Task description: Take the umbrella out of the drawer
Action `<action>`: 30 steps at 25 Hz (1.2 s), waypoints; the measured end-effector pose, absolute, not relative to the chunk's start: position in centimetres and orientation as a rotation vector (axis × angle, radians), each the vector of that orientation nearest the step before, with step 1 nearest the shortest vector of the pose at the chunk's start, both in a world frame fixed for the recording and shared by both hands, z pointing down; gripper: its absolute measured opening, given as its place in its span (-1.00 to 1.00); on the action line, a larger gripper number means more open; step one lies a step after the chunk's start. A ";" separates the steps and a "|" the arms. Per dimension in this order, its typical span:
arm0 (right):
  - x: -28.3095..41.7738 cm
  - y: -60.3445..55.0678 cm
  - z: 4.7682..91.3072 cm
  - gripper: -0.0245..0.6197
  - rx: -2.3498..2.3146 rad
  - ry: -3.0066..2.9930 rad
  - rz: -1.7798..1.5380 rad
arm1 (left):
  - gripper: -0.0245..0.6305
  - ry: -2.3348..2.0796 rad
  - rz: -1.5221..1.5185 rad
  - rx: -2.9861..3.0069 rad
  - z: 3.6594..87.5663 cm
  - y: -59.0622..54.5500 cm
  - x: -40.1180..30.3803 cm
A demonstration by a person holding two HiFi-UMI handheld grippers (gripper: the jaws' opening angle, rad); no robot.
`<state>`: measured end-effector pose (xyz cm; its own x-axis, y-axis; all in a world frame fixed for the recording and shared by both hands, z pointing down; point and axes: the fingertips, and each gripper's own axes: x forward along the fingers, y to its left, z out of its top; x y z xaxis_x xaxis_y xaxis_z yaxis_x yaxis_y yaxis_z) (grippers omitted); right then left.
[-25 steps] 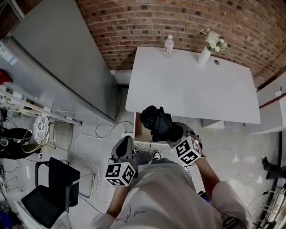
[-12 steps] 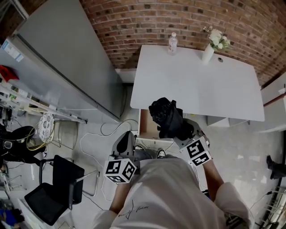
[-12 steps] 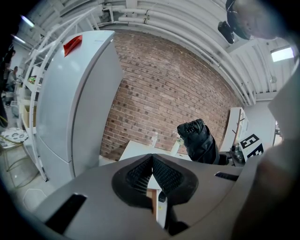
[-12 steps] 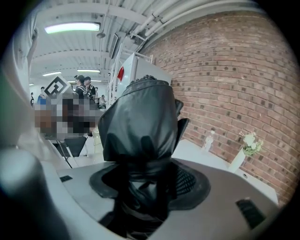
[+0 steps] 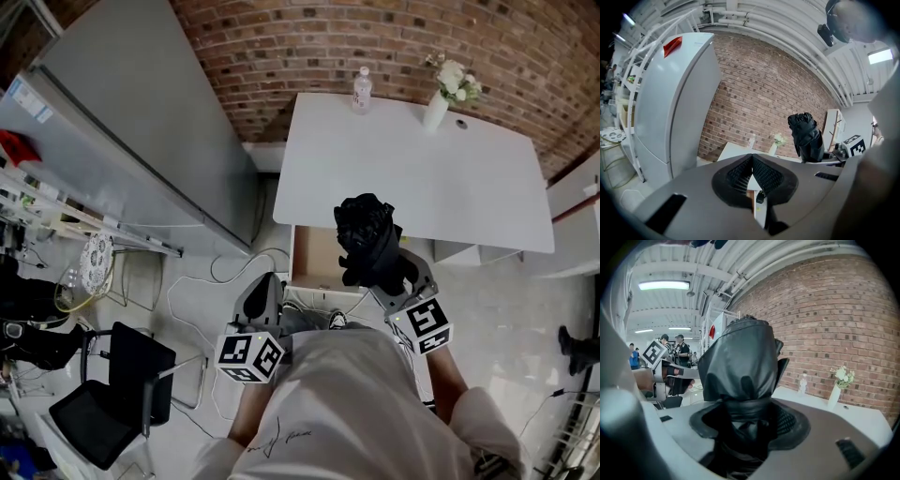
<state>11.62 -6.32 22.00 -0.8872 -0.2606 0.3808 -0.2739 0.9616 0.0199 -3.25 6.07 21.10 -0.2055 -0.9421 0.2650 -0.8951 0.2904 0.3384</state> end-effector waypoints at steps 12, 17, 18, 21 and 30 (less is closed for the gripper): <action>12.5 -6.9 19.5 -0.10 0.462 -2.822 0.128 | -0.87 -2.189 -0.172 1.653 19.9 6.8 -3.9; 12.7 -7.6 19.4 -0.11 0.517 -2.822 0.158 | -0.87 -2.195 -0.155 1.688 19.6 6.0 -3.7; 12.9 -7.9 19.4 -0.11 0.530 -2.818 0.164 | -0.87 -2.196 -0.145 1.691 19.5 5.6 -3.6; 13.4 -8.8 19.4 -0.11 0.556 -2.814 0.180 | -0.87 -2.202 -0.118 1.697 19.3 4.7 -3.3; 13.3 -9.9 19.6 -0.11 0.572 -2.812 0.195 | -0.87 -2.199 -0.091 1.715 19.1 3.2 -3.5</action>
